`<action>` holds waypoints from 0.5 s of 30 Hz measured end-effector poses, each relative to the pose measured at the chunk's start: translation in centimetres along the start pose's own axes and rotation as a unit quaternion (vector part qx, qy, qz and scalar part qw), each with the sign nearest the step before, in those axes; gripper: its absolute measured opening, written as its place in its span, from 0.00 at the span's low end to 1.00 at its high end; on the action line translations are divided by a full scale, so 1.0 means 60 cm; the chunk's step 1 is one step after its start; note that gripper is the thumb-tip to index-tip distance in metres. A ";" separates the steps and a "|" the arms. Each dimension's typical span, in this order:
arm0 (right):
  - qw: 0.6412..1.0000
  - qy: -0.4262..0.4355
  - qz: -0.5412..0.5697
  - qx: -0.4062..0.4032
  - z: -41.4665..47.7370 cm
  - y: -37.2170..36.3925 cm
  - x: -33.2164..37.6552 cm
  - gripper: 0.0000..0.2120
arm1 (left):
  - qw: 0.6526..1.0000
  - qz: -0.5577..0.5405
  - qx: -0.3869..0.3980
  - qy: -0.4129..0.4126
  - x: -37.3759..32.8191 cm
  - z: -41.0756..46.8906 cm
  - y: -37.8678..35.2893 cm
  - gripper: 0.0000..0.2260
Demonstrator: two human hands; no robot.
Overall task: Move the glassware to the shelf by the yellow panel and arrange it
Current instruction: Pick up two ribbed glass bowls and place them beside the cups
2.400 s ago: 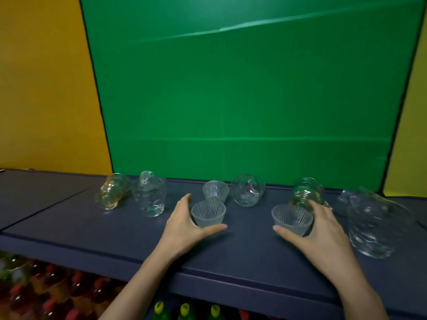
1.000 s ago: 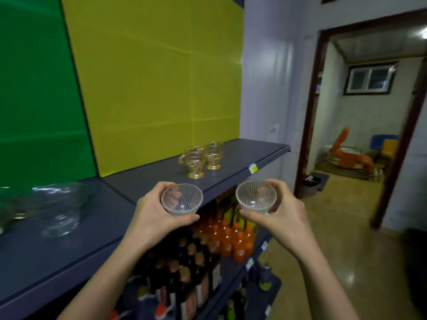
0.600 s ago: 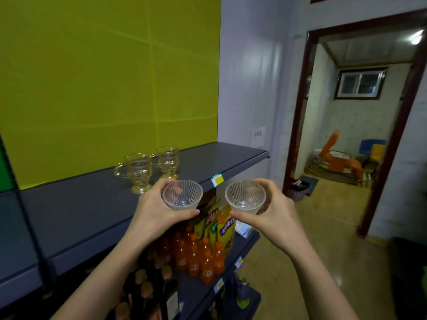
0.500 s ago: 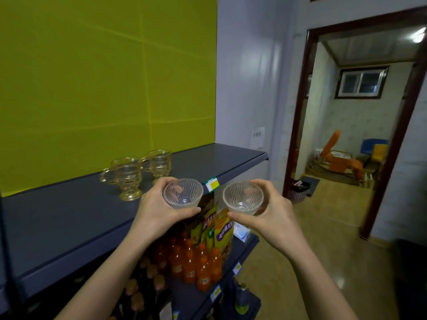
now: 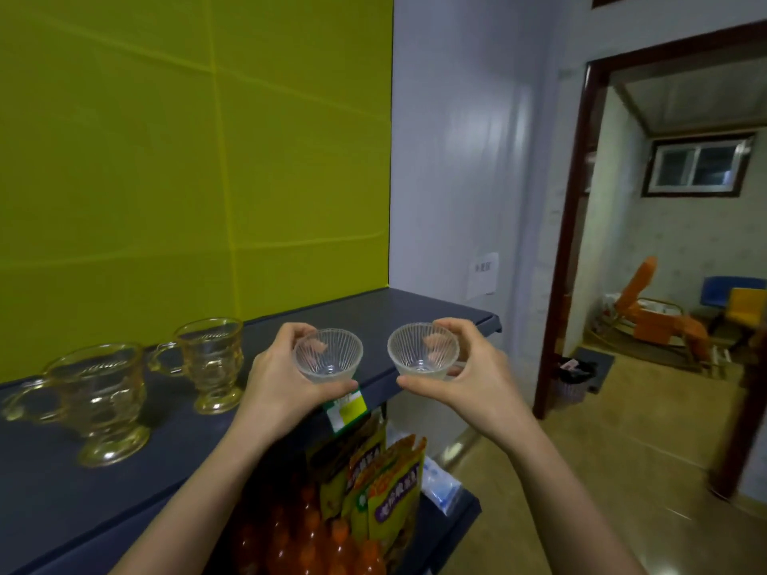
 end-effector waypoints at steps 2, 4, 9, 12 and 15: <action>1.000 0.006 0.014 0.007 0.036 -0.010 -0.013 0.36 | 1.000 0.017 -0.012 0.009 0.011 0.023 -0.006 0.30; 0.999 0.013 0.025 0.017 0.068 -0.023 -0.023 0.36 | 0.999 0.034 -0.023 0.020 0.023 0.041 -0.010 0.31; 0.997 0.039 0.045 0.056 0.142 -0.065 -0.042 0.36 | 0.995 0.078 -0.052 0.039 0.045 0.074 -0.015 0.32; 0.993 0.063 0.058 0.087 0.183 -0.094 -0.049 0.36 | 0.990 0.100 -0.082 0.060 0.060 0.089 -0.010 0.33; 0.987 0.085 0.073 0.119 0.218 -0.124 -0.054 0.36 | 0.982 0.118 -0.123 0.080 0.073 0.099 -0.002 0.35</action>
Point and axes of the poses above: each hand's wrist, its own z-axis towards the middle knuckle, its own y-axis out of the back of the hand, x = y × z, the point moved 8 cm from there along z, towards the middle knuckle, and after that the axes turned 15 degrees about -z, right-handed, at the moved point
